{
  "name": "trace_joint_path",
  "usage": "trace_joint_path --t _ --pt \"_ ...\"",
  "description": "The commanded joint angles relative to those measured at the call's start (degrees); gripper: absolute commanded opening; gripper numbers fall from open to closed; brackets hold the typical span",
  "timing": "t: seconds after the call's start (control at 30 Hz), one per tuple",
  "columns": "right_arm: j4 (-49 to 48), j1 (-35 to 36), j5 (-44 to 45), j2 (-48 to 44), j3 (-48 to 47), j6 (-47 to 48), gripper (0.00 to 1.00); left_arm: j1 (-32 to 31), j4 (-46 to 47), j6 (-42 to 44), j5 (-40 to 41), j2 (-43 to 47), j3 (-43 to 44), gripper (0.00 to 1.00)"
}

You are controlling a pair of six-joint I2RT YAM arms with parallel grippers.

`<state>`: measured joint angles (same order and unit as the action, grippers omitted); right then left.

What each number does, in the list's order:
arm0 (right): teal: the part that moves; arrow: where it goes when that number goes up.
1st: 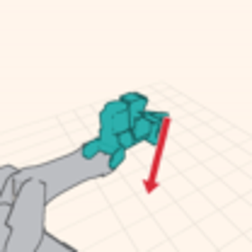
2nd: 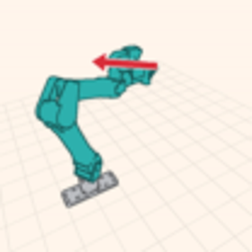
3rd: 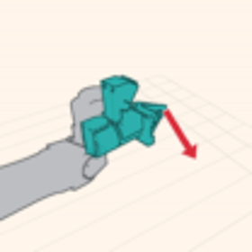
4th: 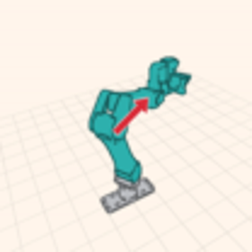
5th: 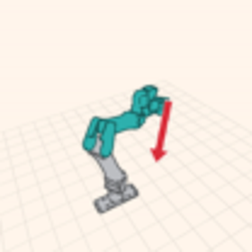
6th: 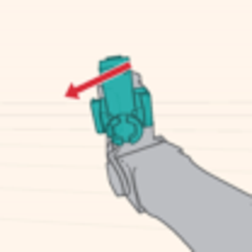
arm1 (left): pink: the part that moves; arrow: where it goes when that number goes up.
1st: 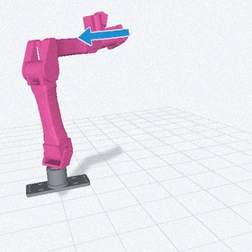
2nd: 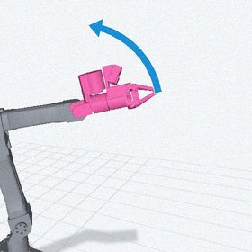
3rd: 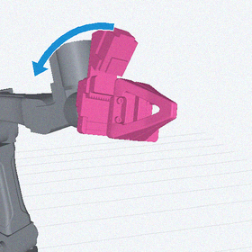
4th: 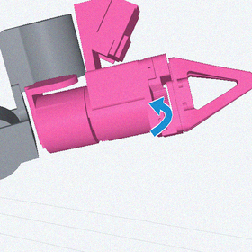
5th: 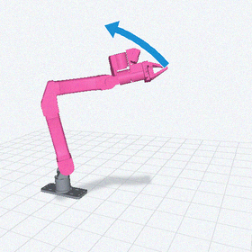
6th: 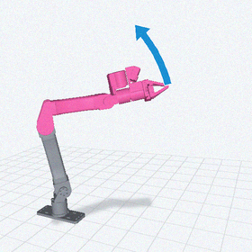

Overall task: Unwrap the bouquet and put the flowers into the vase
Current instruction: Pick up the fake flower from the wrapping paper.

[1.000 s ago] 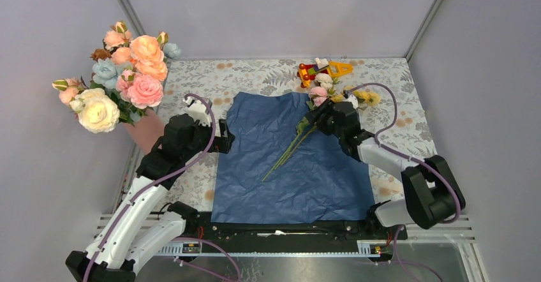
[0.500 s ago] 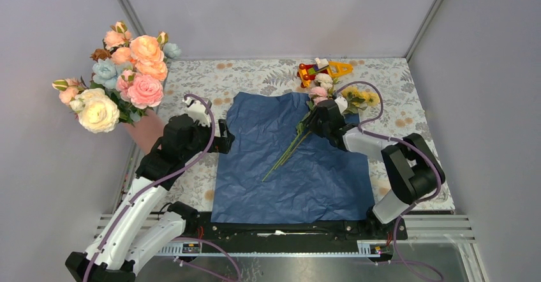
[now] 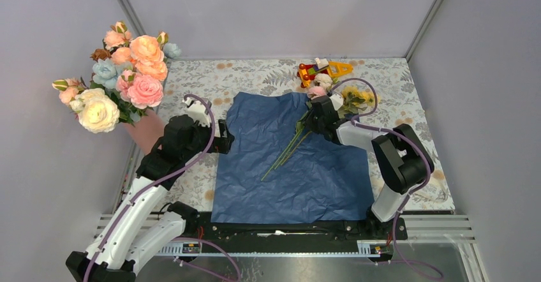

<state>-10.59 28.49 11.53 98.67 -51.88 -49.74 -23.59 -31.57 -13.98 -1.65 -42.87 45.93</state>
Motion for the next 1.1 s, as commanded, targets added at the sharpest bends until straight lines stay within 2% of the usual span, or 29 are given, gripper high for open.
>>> trace_joint_path --t 0.0,0.27,0.47,0.63,1.07 --pt "0.18 0.51 2.76 0.9 -2.39 0.13 0.37 0.47 2.13 -0.4 -0.04 -0.11 -0.3 0.99" --pt "1.41 0.51 3.05 2.89 -4.04 -0.34 0.33 0.48 2.11 -0.44 -0.36 -0.16 -0.32 0.99" --pt "1.51 0.51 4.01 1.43 -3.47 -0.67 0.17 0.57 2.13 -0.43 -0.37 -0.11 -0.32 0.99" --pt "1.68 0.51 6.64 -3.59 -0.73 -1.46 0.0 0.59 2.13 -0.44 -0.45 -0.11 -0.32 0.99" --pt "-6.58 0.51 5.66 -19.48 10.65 -0.39 0.0 0.58 2.32 -0.61 -1.14 -0.15 -0.39 0.99"
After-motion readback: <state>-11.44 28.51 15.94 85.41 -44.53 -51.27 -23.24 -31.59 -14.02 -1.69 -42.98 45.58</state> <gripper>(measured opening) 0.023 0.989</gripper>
